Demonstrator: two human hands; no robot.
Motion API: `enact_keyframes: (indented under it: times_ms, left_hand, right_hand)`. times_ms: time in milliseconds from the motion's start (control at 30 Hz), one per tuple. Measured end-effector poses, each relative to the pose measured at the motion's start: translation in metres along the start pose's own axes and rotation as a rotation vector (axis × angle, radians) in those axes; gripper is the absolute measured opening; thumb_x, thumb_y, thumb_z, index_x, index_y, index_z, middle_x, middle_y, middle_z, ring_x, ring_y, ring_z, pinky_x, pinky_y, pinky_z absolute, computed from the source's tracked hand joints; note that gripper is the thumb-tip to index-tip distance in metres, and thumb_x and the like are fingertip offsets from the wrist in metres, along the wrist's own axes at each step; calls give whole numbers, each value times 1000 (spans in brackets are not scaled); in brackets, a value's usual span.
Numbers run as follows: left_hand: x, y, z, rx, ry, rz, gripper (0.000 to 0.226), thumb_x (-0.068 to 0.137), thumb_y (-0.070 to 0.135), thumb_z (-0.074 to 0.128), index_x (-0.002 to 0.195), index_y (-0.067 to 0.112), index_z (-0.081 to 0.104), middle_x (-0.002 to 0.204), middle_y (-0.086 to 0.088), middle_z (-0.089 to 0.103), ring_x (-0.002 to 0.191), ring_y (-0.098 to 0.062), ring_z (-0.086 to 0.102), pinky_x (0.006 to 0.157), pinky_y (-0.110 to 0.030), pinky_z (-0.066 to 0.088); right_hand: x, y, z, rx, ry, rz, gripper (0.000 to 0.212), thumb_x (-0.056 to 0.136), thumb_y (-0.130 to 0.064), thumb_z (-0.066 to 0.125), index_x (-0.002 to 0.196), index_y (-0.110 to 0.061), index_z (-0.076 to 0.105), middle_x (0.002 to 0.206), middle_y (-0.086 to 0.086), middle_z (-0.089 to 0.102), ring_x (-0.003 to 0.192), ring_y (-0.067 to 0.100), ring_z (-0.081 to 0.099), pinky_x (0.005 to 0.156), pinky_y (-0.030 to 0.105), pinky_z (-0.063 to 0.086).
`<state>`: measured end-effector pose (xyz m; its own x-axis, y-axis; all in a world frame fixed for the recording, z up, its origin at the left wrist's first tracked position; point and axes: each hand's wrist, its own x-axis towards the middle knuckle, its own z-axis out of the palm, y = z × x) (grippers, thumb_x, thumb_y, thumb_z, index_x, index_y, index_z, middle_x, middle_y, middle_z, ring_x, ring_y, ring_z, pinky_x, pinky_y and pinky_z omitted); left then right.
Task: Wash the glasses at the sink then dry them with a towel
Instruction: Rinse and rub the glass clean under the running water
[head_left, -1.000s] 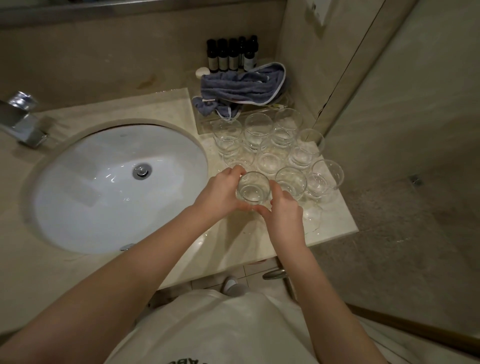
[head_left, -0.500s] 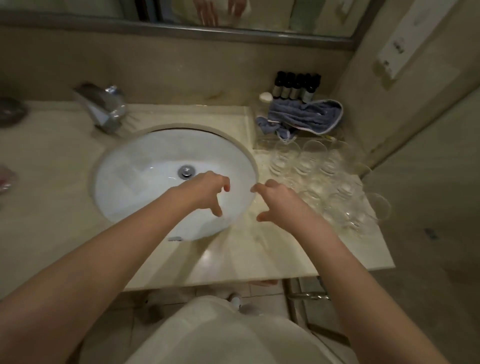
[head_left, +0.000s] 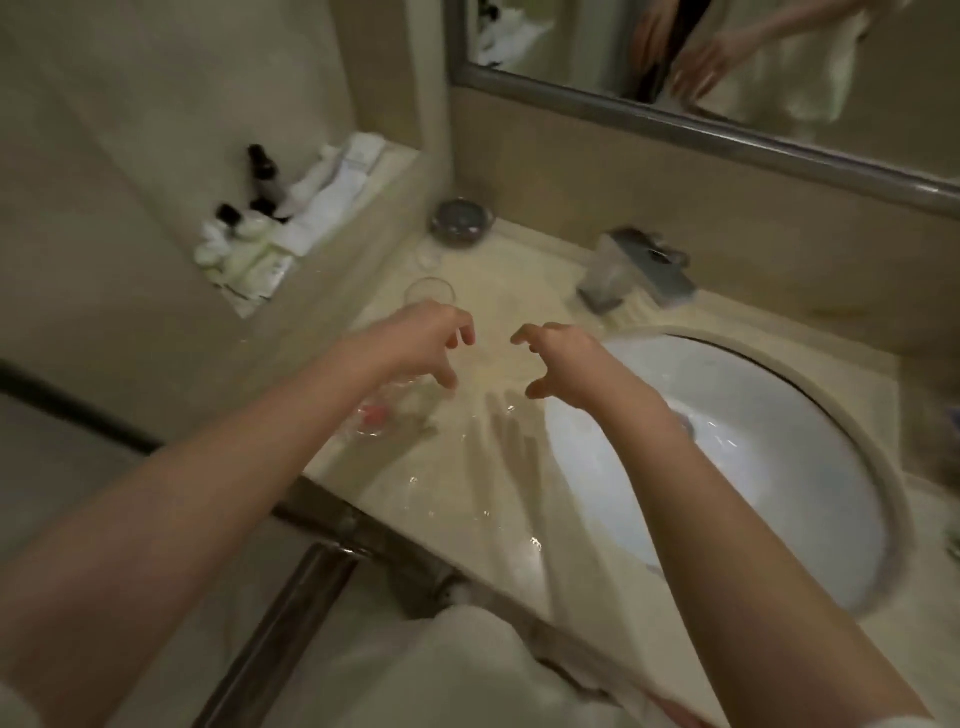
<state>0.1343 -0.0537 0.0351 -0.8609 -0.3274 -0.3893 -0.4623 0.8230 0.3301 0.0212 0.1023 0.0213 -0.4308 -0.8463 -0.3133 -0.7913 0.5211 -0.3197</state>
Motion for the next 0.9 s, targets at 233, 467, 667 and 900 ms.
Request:
enact_keyframes:
  times_ms: [233,467,667,900]
  left_hand:
    - [20,-69,-39,-145,56,-80,56,73,13,83,123,12,59,115,-6,61,106,-21,58,84,-29,46]
    - [75,-88,-47,-120,42,-65,68,72,22,85,131,13,53,127,-7,58,113,-23,57,85,-28,43]
    - [106,-88,-28,-27,-41,-39,88,64,33,89,136,11,44,126,-9,56,108,-25,56,82,-33,45]
    - [114,-83,-11,19,-37,-28,96,62,36,89,137,7,37,120,-10,56,104,-28,58,76,-35,48]
  right_hand:
    - [81,-48,-4,-16,27,-55,70,78,-13,78,139,-15,45,126,14,57,114,31,55,88,34,42]
    - [133,-52,-6,25,18,-30,81,77,-13,78,145,-17,35,129,15,55,116,32,53,90,36,43]
    - [156,-50,5,11,-29,-26,82,74,-16,81,144,-15,38,129,16,54,118,31,52,93,36,43]
    - [163,-45,8,32,-35,-25,79,76,-17,80,143,-11,39,130,14,55,116,30,54,91,34,43]
